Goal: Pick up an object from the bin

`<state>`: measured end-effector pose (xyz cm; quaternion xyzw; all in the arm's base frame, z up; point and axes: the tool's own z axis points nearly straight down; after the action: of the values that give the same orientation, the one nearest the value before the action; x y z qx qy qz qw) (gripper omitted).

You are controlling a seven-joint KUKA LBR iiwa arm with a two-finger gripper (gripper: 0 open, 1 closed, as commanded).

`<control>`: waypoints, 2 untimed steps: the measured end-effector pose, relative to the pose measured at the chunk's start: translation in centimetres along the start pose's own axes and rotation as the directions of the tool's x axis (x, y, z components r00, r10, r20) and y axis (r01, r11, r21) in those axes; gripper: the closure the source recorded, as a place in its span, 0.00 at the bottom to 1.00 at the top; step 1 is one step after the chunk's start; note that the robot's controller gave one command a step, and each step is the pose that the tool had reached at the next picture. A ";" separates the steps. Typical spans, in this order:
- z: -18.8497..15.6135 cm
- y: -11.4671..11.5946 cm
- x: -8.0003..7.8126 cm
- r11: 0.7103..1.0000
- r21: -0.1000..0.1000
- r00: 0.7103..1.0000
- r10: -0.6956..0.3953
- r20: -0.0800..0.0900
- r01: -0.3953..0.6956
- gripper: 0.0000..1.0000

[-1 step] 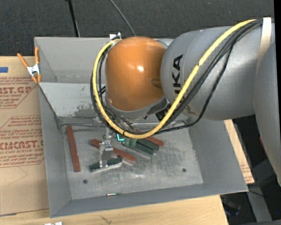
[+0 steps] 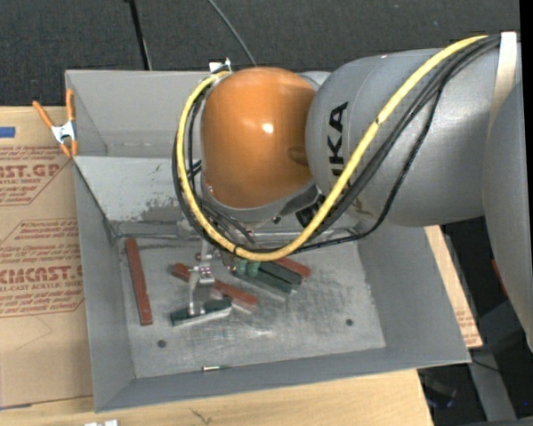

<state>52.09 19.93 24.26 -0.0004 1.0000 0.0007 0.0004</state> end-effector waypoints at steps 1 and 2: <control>5.8 -0.9 0.7 1.000 -0.002 1.000 -0.025 0.005 0.025 0.00; 16.3 -8.0 -0.2 1.000 -0.002 1.000 -0.003 0.004 0.003 1.00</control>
Offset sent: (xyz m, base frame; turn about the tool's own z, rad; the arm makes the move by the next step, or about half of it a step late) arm 0.0001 -0.0818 -0.1658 -0.0030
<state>52.28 11.91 7.94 -0.0018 1.0000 0.0016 0.0026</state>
